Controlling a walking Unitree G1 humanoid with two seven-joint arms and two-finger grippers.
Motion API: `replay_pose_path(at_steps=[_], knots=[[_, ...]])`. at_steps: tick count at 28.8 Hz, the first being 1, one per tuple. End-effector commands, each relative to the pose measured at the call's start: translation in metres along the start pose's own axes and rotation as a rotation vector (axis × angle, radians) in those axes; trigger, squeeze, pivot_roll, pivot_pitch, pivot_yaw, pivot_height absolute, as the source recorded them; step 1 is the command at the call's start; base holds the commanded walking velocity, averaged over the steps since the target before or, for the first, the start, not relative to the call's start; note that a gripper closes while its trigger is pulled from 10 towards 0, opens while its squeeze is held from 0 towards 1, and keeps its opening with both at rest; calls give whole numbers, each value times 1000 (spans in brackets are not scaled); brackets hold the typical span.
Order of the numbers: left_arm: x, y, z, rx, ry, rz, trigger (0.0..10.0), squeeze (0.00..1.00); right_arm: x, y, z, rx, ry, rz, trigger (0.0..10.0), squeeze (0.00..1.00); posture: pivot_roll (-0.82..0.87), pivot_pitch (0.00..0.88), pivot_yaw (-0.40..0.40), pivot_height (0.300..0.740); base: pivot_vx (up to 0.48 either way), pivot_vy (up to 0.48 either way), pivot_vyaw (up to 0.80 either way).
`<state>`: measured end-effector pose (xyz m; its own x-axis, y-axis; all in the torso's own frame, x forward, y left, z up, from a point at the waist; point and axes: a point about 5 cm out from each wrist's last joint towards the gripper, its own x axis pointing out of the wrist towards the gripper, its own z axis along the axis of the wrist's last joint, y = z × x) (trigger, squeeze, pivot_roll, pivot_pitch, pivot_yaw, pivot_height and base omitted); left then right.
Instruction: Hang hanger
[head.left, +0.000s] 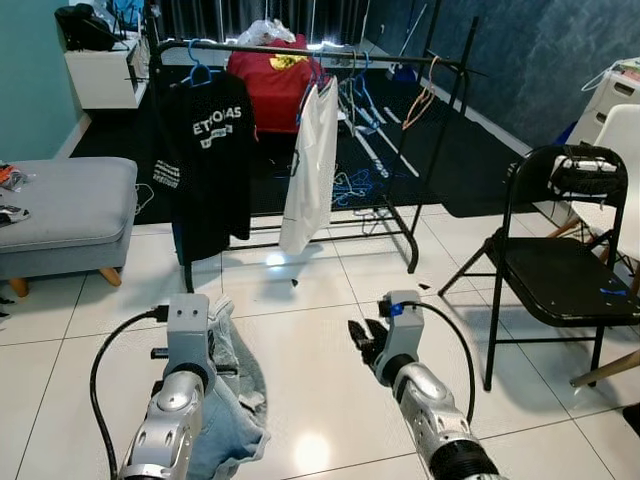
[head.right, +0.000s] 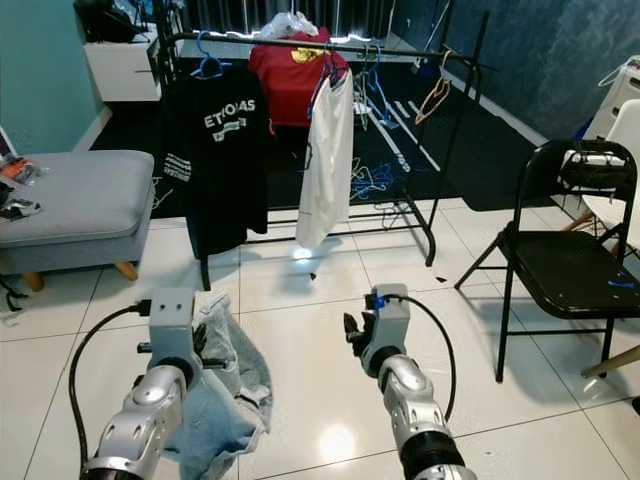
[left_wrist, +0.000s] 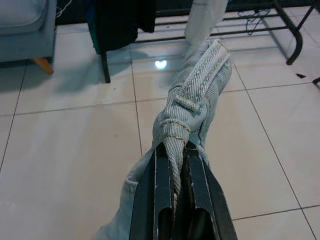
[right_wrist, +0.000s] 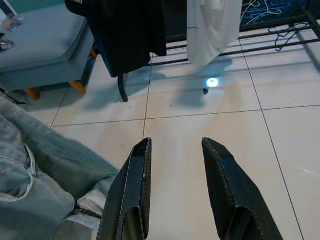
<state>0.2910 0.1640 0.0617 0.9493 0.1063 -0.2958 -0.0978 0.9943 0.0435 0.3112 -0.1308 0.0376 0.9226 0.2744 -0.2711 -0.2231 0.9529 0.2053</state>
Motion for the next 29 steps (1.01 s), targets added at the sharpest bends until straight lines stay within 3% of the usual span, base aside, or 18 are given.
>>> replay_pose_path(at_steps=[1,7,26,29], knots=[[3,-3,11,-5,-50,-2,10000,0,1,-2,1,9,-11,-4,10000,0,56,0,-66,740,0,0,0],[6,1,13,-31,-30,21,10000,0,1,-2,3,8,-24,-1,10000,0,54,0,-80,740,0,0,0],[7,1,17,-1,-93,12,10000,0,2,-1,2,-37,-9,10,10000,0,44,0,-90,740,0,0,0],[6,0,20,-18,-107,-2,10000,0,2,2,1,-61,-7,44,10000,0,46,0,-87,740,267,0,800]])
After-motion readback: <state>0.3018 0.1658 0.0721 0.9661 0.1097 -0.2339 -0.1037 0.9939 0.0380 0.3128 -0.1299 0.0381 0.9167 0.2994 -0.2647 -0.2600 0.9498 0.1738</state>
